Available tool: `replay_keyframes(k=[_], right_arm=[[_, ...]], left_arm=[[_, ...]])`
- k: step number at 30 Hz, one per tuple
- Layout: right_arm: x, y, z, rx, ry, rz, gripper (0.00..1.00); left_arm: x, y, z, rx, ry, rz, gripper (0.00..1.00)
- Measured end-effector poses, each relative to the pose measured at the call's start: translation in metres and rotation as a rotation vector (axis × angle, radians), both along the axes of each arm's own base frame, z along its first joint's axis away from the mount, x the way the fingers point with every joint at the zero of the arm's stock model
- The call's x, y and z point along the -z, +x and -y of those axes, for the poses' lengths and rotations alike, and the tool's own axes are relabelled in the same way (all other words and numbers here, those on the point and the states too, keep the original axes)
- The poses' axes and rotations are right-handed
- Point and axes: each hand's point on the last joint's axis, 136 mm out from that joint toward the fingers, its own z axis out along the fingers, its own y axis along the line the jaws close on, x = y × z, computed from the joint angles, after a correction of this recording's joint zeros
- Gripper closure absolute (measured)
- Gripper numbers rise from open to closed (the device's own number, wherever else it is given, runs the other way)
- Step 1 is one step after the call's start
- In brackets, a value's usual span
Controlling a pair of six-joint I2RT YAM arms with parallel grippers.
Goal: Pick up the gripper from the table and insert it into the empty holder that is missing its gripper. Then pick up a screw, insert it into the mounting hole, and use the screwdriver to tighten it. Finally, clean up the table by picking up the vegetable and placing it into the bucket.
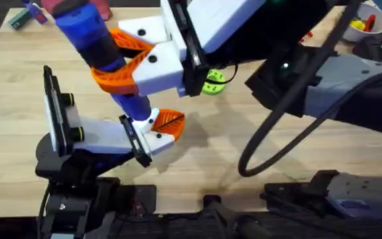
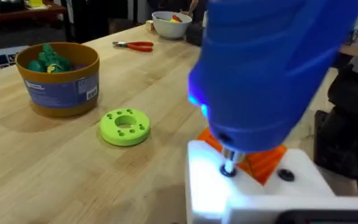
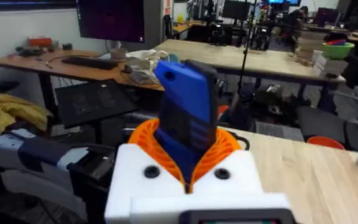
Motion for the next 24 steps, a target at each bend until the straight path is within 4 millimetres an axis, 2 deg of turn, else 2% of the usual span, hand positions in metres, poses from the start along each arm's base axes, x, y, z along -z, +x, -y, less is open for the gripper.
replay_keyframes(k=[4,10,14,17,20,21,22,24], right_arm=[[-0.007,0.003,0.004,0.026,0.01,-0.008,0.977],[-0.039,-0.002,0.025,0.07,0.063,0.03,0.977],[-0.036,0.005,0.031,0.112,0.002,-0.038,0.977],[-0.019,0.022,0.034,0.168,-0.119,-0.138,0.977],[0.004,0.048,0.046,0.292,-0.281,-0.238,0.977],[0.012,0.056,0.054,0.348,-0.342,-0.258,0.977],[0.019,0.078,0.083,0.517,-0.474,-0.243,0.978],[0.014,0.091,0.103,0.626,-0.525,-0.19,0.978]], left_arm=[[0.0,0.0,0.0,0.0,0.0,0.0,0.993],[0.0,0.0,0.0,0.0,0.0,0.0,0.993],[0.0,0.0,0.0,0.0,0.0,0.0,0.993],[0.0,0.0,0.0,0.0,0.0,0.0,0.993],[0.0,0.0,0.0,0.0,0.0,0.0,0.993],[0.0,0.0,0.0,0.0,0.0,0.0,0.993],[0.0,0.0,0.0,0.0,0.0,0.0,0.993],[0.0,0.0,0.0,0.0,0.0,0.0,0.993]])
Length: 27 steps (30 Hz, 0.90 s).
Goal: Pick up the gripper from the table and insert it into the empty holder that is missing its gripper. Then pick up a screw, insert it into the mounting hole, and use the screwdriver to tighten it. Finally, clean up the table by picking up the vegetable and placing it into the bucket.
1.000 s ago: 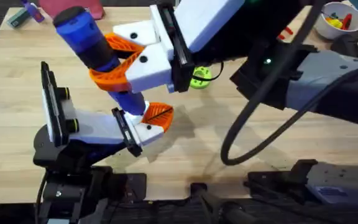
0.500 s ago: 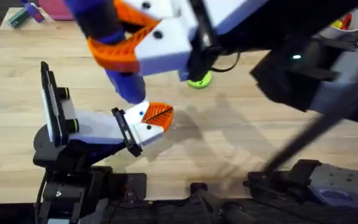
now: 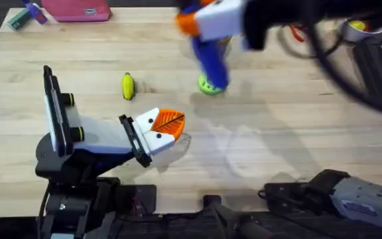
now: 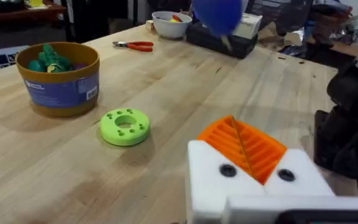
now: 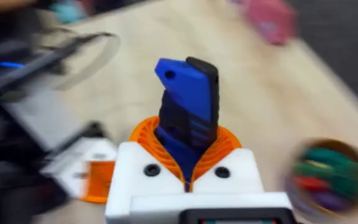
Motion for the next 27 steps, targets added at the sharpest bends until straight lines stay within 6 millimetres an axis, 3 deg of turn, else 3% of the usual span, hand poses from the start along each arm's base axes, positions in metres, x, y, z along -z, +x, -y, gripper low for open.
replay_keyframes(k=[3,6,14,27], right_arm=[[-0.01,0.02,0.036,0.134,-0.117,0.118,0.978],[0.006,0.031,0.075,0.222,-0.302,0.171,0.978],[0.109,0.035,0.148,0.077,-0.856,0.068,0.978],[0.249,0.09,0.217,-0.105,-1.205,-0.183,0.978]], left_arm=[[0.0,0.0,0.0,0.0,0.0,0.0,0.993],[0.0,0.0,0.0,0.0,0.0,0.0,0.993],[0.0,0.0,0.0,0.0,0.0,0.0,0.993],[0.0,0.0,0.0,0.0,0.0,0.0,0.993]])
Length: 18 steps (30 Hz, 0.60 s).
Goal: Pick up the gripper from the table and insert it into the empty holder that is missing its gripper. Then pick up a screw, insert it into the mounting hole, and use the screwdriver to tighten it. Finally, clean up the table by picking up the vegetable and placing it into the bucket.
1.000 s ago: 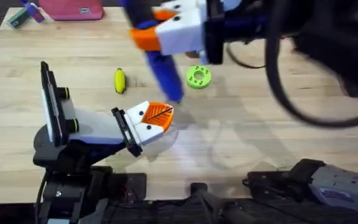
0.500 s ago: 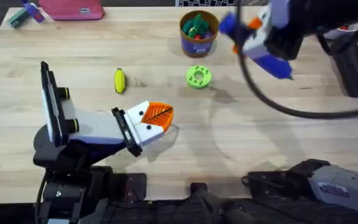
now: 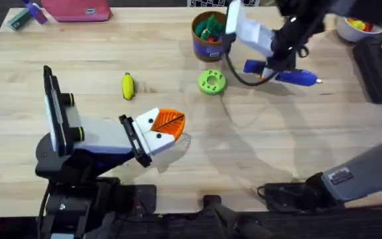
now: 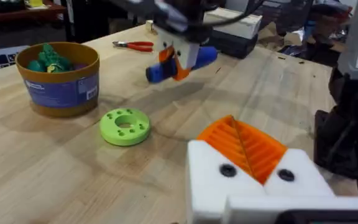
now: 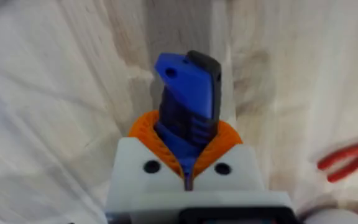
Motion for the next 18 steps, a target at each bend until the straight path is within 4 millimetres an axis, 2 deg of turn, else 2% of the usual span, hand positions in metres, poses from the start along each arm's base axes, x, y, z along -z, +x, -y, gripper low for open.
replay_keyframes(k=[5,9,10,14,15,16,18], right_arm=[[0.041,0.005,0.004,-0.015,-0.042,-0.079,0.978],[0.057,0.003,0.007,-0.019,-0.069,-0.119,0.975],[0.057,0.003,0.007,-0.017,-0.071,-0.119,0.939],[0.053,0.006,0.011,-0.012,-0.093,-0.104,0.343],[0.053,0.007,0.011,-0.002,-0.094,-0.096,0.213],[0.052,0.01,0.012,0.017,-0.094,-0.082,0.077],[0.048,0.017,0.011,0.089,-0.08,-0.037,0.014]], left_arm=[[0.0,0.0,0.0,0.0,0.0,0.0,0.993],[0.0,0.0,0.0,0.0,0.0,0.0,0.993],[0.0,0.0,0.0,0.0,0.0,0.0,0.993],[0.0,0.0,0.0,0.0,0.0,0.0,0.989],[0.0,0.0,0.0,0.0,0.002,0.004,0.945],[0.0,0.0,0.0,0.001,0.002,0.003,0.792],[0.0,0.0,0.0,0.0,0.002,0.003,0.491]])
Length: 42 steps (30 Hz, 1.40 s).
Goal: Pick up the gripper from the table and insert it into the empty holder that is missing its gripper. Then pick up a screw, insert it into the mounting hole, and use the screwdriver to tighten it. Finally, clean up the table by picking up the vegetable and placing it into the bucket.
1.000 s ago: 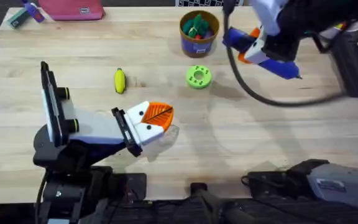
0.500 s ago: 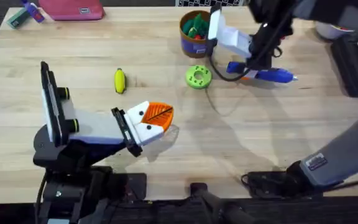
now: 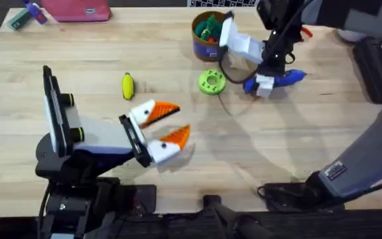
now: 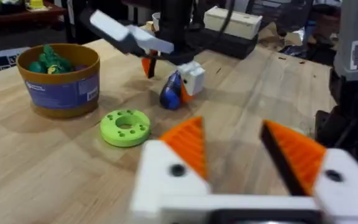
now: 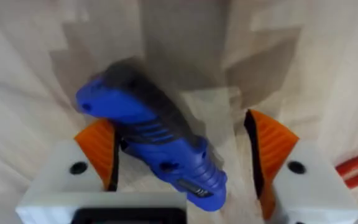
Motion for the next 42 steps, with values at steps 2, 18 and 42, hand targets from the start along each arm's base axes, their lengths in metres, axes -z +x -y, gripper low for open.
replay_keyframes(k=[2,18,42], right_arm=[[-0.007,0.005,-0.001,0.075,0.017,0.046,0.01],[-0.195,-0.017,-0.007,0.654,0.415,0.55,0.007],[-0.183,-0.132,0.007,1.061,0.719,0.582,0.007]], left_arm=[[0.0,0.0,0.0,0.0,0.0,-0.001,0.18],[-0.005,0.002,-0.001,-0.013,-0.036,-0.028,0.015],[-0.073,0.106,-0.086,-0.589,0.411,-0.556,0.015]])
